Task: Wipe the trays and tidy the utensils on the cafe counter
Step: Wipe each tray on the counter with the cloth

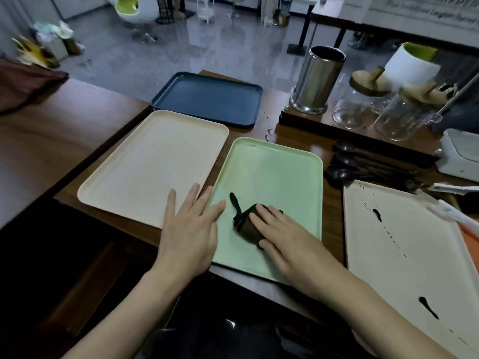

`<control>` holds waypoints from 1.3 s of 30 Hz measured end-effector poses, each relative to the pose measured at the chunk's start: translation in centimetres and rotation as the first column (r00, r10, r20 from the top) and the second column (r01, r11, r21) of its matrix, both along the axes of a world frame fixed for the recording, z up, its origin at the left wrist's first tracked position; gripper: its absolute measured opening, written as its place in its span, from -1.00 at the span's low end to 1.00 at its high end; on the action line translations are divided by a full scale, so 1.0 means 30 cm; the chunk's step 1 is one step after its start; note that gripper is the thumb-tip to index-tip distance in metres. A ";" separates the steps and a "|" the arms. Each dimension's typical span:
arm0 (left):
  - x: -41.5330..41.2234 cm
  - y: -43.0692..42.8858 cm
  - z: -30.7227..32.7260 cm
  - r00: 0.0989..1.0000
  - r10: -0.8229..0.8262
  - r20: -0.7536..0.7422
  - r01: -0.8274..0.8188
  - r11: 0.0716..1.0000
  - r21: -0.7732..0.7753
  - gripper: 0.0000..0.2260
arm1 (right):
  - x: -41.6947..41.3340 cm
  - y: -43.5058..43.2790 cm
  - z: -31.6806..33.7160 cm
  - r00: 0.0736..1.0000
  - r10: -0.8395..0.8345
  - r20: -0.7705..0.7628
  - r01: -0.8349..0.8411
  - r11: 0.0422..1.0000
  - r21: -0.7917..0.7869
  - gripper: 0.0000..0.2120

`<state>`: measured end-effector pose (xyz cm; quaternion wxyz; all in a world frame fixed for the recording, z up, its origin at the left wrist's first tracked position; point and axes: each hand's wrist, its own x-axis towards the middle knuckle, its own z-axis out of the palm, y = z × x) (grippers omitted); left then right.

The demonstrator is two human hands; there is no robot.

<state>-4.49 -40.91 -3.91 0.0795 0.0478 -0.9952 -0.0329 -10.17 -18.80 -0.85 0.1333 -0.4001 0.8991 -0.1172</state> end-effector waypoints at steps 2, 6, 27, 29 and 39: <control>-0.001 -0.004 0.011 0.999 0.004 0.045 -0.005 1.000 0.013 -0.54 | -0.066 0.012 0.013 1.000 -0.009 0.002 0.009 1.000 0.021 -0.49; 0.000 0.003 0.025 0.996 0.044 0.073 -0.048 0.998 0.050 -0.53 | -0.221 0.038 0.046 0.989 -0.144 -0.038 0.146 0.988 0.050 -0.50; 0.048 0.036 0.022 0.982 0.187 0.027 -0.189 0.971 0.146 -0.51 | -0.033 0.067 0.028 0.990 -0.109 -0.084 0.110 0.994 0.005 -0.50; 0.048 0.043 0.026 0.983 0.183 0.018 -0.184 0.971 0.154 -0.47 | 0.021 0.067 0.026 0.985 -0.127 -0.115 0.129 0.992 0.013 -0.49; 0.047 0.036 -0.002 0.977 0.188 -0.099 -0.166 0.967 0.195 -0.43 | 0.083 -0.100 -0.034 0.984 0.001 -0.177 -0.008 0.999 -0.038 -0.53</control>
